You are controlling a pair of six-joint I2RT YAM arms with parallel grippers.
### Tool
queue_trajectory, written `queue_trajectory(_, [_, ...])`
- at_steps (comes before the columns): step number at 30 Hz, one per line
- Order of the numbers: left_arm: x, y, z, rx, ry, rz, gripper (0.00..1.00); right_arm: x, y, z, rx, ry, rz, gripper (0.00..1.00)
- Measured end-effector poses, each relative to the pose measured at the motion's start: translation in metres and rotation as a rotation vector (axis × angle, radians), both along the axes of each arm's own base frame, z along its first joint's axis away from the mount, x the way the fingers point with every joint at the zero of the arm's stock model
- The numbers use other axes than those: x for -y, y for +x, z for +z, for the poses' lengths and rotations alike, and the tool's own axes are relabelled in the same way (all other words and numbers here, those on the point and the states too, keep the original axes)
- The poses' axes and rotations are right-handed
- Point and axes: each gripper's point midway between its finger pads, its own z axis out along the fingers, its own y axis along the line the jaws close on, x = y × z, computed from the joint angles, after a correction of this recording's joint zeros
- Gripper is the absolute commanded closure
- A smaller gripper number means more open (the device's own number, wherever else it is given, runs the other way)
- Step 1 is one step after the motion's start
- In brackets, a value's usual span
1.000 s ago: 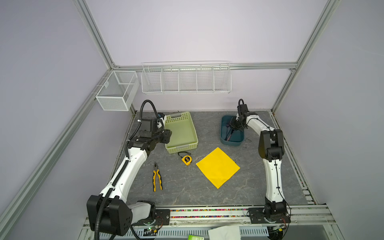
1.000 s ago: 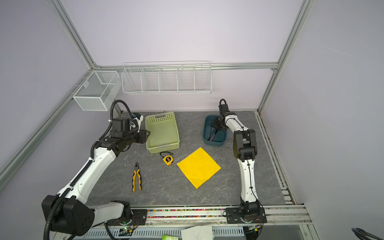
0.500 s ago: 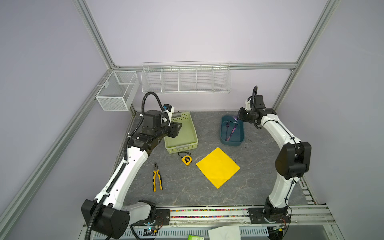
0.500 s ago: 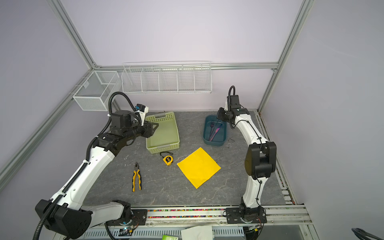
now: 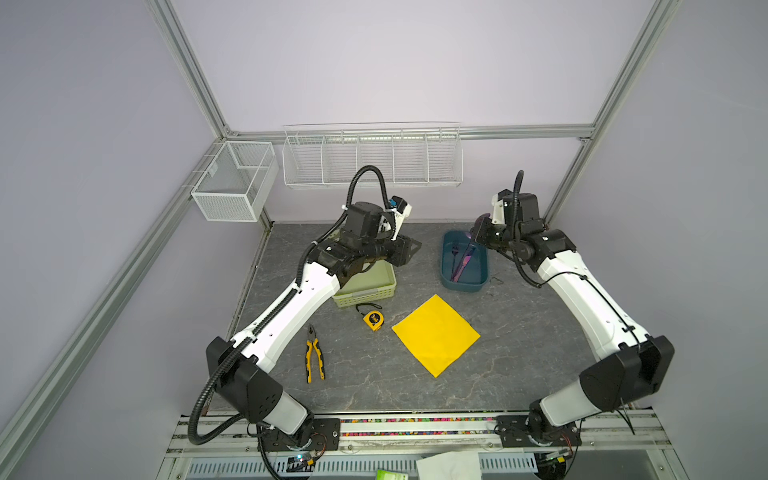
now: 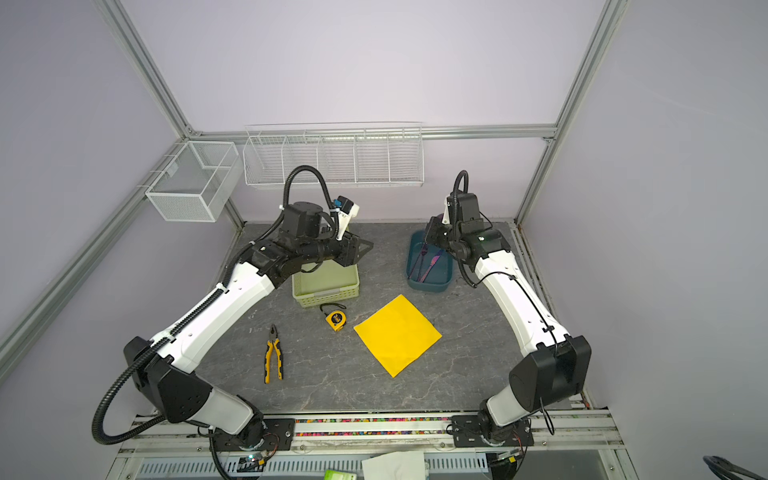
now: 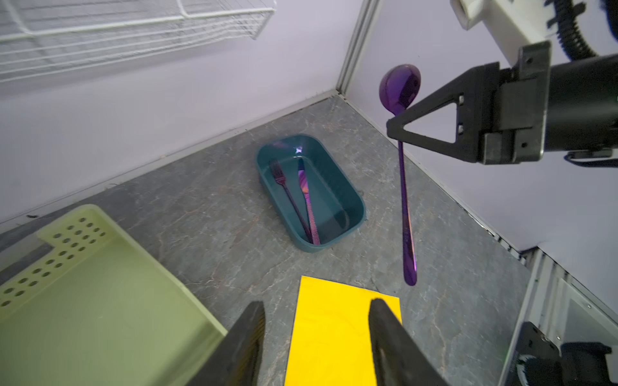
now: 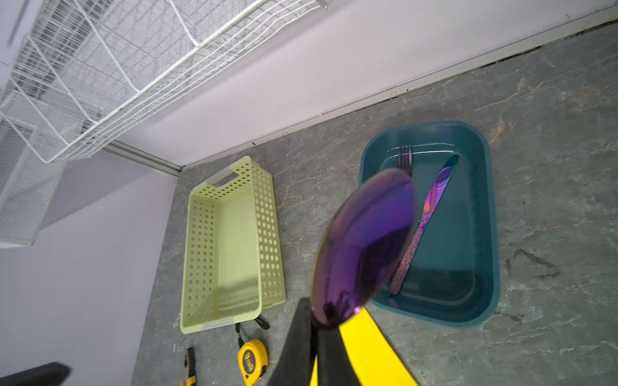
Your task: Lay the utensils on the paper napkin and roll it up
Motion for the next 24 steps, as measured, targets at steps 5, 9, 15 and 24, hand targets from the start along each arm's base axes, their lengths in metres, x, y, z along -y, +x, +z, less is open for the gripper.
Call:
queue_trajectory(5, [0.036,-0.022,-0.008,-0.036,0.013,-0.107,0.49,-0.009,-0.010,0.001,-0.042,0.075,-0.027,0.93])
queue_trajectory(9, [0.050,-0.033,-0.017,-0.070,0.027,-0.153,0.49,-0.021,-0.020,-0.004,-0.089,0.096,-0.033,0.93])
queue_trajectory(15, [0.062,-0.032,-0.035,-0.129,0.057,-0.179,0.55,-0.032,-0.029,-0.001,-0.110,0.100,-0.033,0.93])
queue_trajectory(24, [0.075,-0.042,-0.060,-0.198,0.134,-0.216,0.66,-0.030,-0.031,0.000,-0.108,0.078,-0.068,0.93])
